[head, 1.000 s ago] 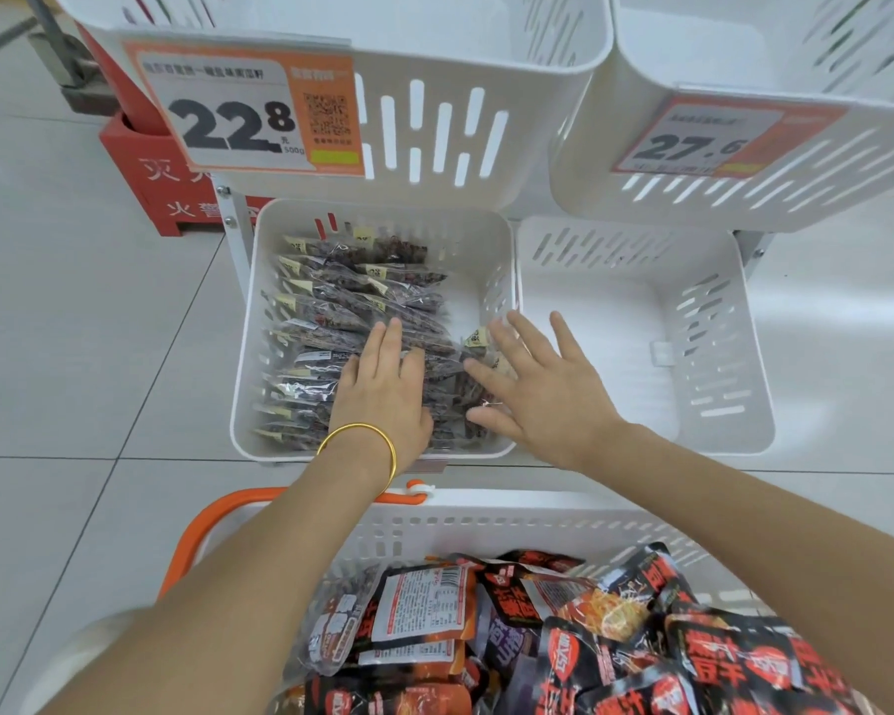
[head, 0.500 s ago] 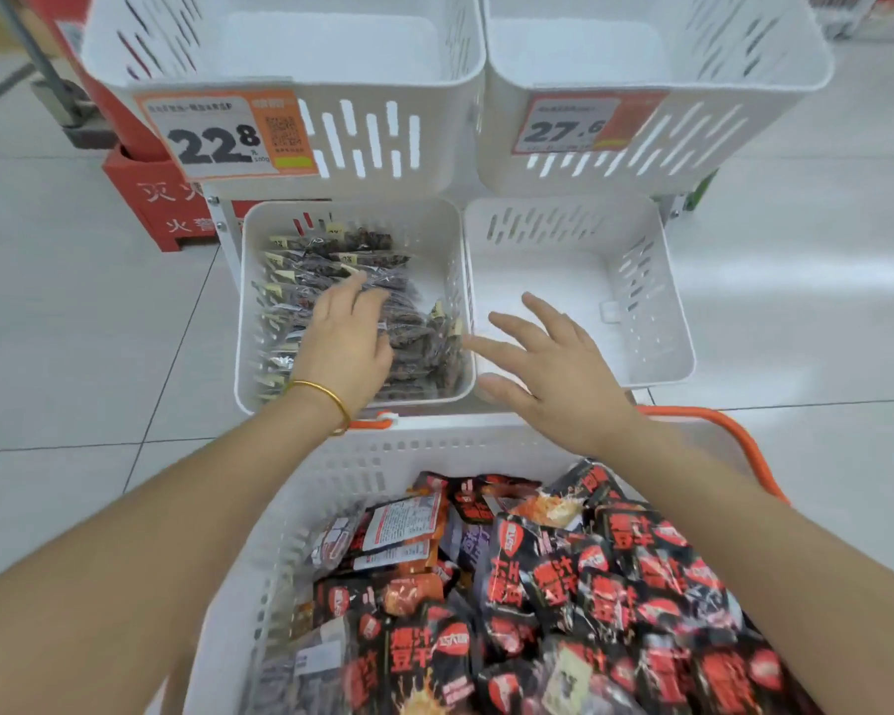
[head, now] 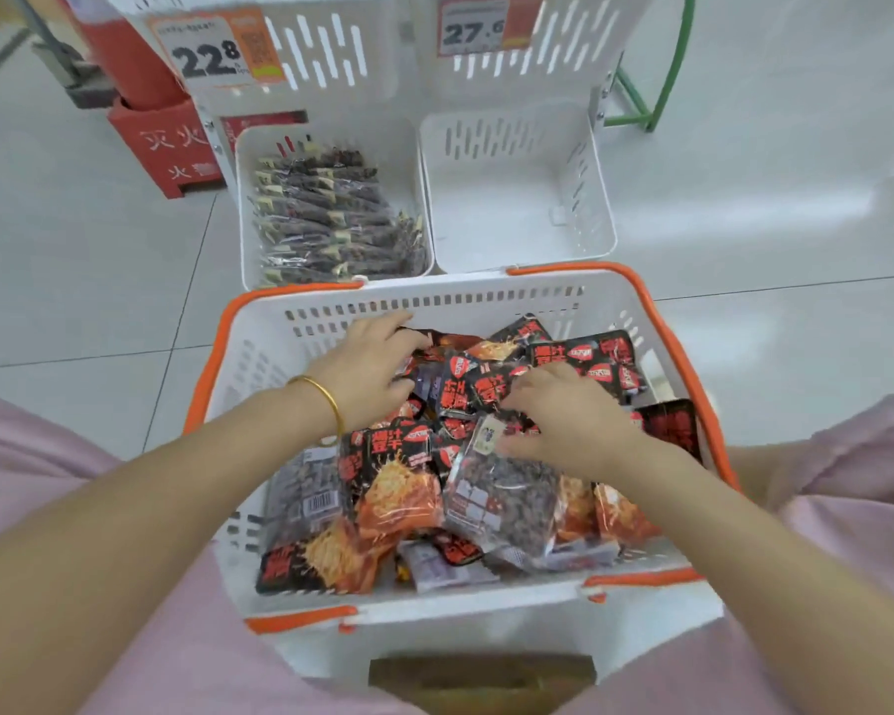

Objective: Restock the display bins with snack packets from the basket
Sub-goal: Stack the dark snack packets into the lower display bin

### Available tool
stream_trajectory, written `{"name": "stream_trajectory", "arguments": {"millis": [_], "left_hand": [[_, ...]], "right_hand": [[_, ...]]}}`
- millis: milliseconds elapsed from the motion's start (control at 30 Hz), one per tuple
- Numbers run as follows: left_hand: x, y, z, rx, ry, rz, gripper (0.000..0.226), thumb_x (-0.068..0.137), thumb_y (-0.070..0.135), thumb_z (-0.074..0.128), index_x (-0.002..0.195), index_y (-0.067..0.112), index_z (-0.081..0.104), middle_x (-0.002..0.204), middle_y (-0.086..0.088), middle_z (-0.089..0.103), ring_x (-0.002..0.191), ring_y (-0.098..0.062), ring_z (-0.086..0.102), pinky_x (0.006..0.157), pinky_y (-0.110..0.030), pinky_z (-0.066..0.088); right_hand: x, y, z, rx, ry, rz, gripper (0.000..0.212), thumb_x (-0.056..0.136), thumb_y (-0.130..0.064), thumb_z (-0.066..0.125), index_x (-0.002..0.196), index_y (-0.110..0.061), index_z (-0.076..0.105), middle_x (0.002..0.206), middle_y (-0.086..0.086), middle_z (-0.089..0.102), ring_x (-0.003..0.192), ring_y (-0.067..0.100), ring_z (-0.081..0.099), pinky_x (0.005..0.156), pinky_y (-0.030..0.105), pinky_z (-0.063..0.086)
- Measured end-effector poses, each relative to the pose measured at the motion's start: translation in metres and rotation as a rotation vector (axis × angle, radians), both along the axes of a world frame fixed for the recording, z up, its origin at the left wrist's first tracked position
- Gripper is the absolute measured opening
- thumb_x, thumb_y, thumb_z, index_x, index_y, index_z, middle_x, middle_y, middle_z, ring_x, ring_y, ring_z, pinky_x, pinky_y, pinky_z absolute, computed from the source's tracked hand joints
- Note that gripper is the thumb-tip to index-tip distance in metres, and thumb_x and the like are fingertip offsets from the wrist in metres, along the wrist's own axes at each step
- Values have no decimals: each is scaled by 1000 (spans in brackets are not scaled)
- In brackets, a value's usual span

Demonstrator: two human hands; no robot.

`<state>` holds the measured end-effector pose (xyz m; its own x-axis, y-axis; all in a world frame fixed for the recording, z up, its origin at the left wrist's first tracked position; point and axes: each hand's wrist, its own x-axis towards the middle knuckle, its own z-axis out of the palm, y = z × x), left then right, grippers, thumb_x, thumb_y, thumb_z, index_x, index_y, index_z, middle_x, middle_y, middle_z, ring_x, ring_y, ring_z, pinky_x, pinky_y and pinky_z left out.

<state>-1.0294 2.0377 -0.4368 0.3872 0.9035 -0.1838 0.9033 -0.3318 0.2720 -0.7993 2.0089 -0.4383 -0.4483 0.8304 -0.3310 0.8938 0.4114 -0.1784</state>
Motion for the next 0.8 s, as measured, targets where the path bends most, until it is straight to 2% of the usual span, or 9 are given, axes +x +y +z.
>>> {"name": "stream_trajectory", "arguments": {"millis": [67,133,233,300,367,500,633,700,800], "left_hand": [[0,-7,-1,-26,-16,22,47,92,18,52,138,20,40,156,-5,13,142,-27,9,115,-39,14],[-4,-9,3,-38,-46,61,45,93,18,52,136,20,42,156,-4,12,143,-26,8,115,-37,12],[-15,-5,15,-8,-111,150,40,93,17,53,132,20,47,156,-5,15,143,-26,9,116,-39,11],[-24,-3,21,12,-135,203,39,92,15,54,130,19,50,155,-6,19,142,-26,12,115,-39,13],[-33,-1,21,15,-131,235,37,91,13,53,128,18,52,152,-6,24,141,-27,17,114,-39,15],[-51,-4,7,-84,-5,266,32,93,15,51,125,13,54,136,-8,47,129,-24,39,109,-34,28],[-55,-22,-35,-434,197,317,48,98,33,44,139,10,38,133,-15,50,115,-29,51,96,-36,43],[-50,-30,-57,-509,300,345,64,96,51,35,146,11,25,146,-17,34,126,-32,42,103,-39,38],[-43,-36,-69,-528,439,334,78,91,66,29,151,20,8,154,-15,19,139,-34,24,110,-40,25]], "right_hand": [[-6,-10,-10,30,-126,40,69,80,-68,51,126,-17,56,140,0,41,137,23,23,112,46,24],[-14,-17,-19,58,-117,70,74,76,-69,55,127,-16,51,143,0,36,141,22,16,116,48,13],[-20,-18,-20,85,11,88,63,74,-60,65,116,-17,46,128,-1,46,131,20,30,116,42,15],[-23,-16,-14,53,106,80,51,78,-49,69,106,-17,42,105,0,55,103,19,45,97,29,29],[-25,-12,-5,-64,260,6,40,83,-37,69,100,-20,37,89,-3,57,84,19,52,71,30,36],[-28,8,1,-61,476,-158,34,83,-26,70,96,-21,39,76,-9,57,73,18,58,61,31,43],[-37,26,-2,-107,612,-333,35,82,-25,72,105,-16,47,81,-1,55,70,16,54,60,32,44],[-44,30,-8,-153,644,-384,36,82,-24,72,107,-14,49,83,1,57,63,10,47,53,24,34],[-52,35,-15,-191,665,-415,32,81,-23,73,105,-14,53,94,8,64,63,10,49,52,22,32]]}}
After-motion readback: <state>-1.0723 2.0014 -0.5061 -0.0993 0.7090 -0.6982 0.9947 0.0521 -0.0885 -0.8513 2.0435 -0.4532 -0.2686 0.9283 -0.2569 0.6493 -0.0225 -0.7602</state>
